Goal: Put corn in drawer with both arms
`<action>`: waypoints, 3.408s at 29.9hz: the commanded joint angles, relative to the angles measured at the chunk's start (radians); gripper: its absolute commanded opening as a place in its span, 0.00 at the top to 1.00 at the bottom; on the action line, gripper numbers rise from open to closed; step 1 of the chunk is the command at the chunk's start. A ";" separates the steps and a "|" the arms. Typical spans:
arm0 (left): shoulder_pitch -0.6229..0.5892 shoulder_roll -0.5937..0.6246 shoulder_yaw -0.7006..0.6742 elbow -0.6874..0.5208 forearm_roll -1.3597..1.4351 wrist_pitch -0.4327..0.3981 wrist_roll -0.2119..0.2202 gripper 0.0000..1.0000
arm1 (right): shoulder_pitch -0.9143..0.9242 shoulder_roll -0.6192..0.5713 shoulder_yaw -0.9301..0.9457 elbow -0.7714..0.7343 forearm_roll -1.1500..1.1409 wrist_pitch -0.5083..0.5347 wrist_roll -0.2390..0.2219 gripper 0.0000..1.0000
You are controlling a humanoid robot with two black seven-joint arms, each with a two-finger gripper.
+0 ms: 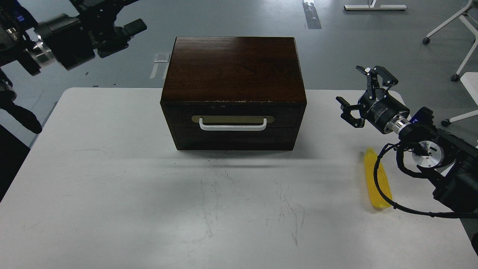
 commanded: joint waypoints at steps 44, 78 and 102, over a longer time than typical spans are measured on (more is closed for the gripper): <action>-0.510 -0.367 0.853 0.041 1.058 0.000 -0.109 0.02 | -0.005 -0.015 0.005 -0.024 0.000 0.000 0.012 0.00; -0.496 -0.447 0.903 0.130 1.081 0.000 -0.109 0.02 | -0.016 -0.015 0.005 -0.031 0.000 0.000 0.013 0.00; -0.522 -0.515 0.937 0.064 1.003 0.000 -0.109 0.02 | -0.020 -0.015 0.005 -0.037 0.000 0.000 0.021 0.00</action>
